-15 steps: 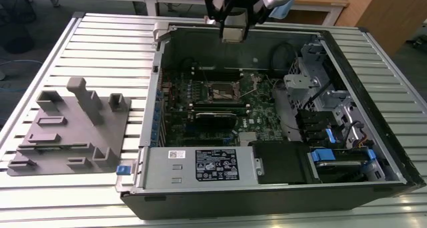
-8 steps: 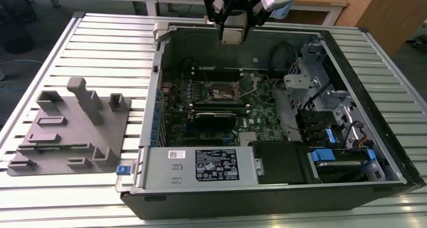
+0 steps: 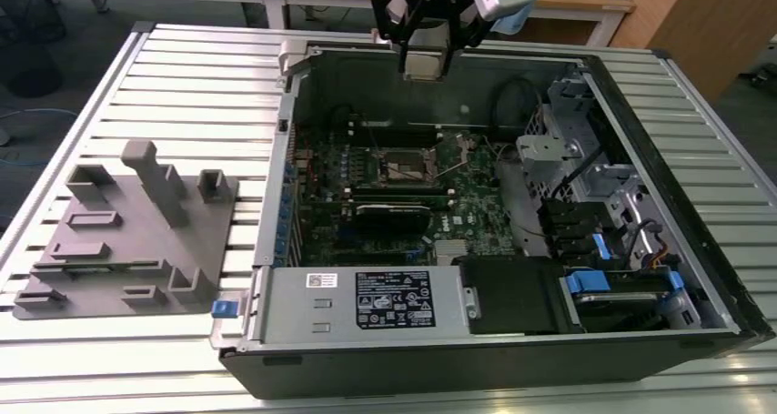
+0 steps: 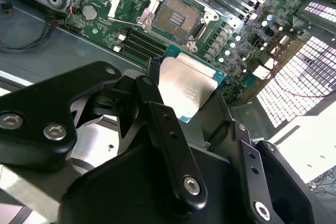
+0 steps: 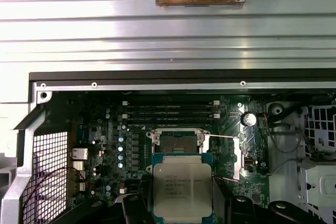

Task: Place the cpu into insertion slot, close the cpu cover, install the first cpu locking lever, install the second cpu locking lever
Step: 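Place the cpu into insertion slot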

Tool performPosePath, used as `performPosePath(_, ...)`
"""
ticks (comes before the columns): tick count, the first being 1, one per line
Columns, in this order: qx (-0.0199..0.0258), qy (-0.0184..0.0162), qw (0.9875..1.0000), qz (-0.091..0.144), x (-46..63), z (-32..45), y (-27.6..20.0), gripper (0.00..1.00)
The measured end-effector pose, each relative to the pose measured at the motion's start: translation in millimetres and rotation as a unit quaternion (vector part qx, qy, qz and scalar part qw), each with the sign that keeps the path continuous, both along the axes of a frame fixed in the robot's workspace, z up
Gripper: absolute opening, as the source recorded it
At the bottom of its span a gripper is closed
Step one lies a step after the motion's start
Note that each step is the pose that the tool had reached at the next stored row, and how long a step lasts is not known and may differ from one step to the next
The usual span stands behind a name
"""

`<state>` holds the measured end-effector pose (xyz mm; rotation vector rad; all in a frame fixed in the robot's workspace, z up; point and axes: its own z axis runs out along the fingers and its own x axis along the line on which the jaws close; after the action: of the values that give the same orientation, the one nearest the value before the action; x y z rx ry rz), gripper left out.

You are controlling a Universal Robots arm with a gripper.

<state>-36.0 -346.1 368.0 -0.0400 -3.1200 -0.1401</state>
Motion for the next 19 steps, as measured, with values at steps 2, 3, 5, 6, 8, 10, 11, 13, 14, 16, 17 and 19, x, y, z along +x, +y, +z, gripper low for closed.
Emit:
performPosePath(2,0.0001,-0.0001,1.0,0.0,0.0,-1.0,0.0,0.54)
performPosePath(3,0.0001,-0.0001,1.0,0.0,0.0,-2.0,0.0,0.54)
performPosePath(5,0.0,0.0,1.0,0.0,0.0,-4.2,0.0,0.54)
performPosePath(6,0.0,0.0,1.0,0.0,0.0,-5.1,0.0,0.54)
performPosePath(8,-0.0001,0.0001,1.0,0.0,0.0,-5.3,0.0,0.54)
performPosePath(10,0.0,0.0,1.0,0.0,0.0,-7.1,0.0,0.54)
performPosePath(11,0.0,0.0,1.0,0.0,0.0,-8.3,0.0,0.54)
performPosePath(13,0.0,0.0,1.0,0.0,0.0,-8.3,0.0,0.54)
performPosePath(14,0.0,0.0,1.0,0.0,0.0,-8.3,0.0,0.54)
performPosePath(16,0.0,0.0,1.0,0.0,0.0,-8.3,0.0,0.54)
performPosePath(17,0.0,0.0,1.0,0.0,0.0,-8.3,0.0,0.54)
performPosePath(19,0.0,0.0,1.0,0.0,0.0,-8.3,0.0,0.54)
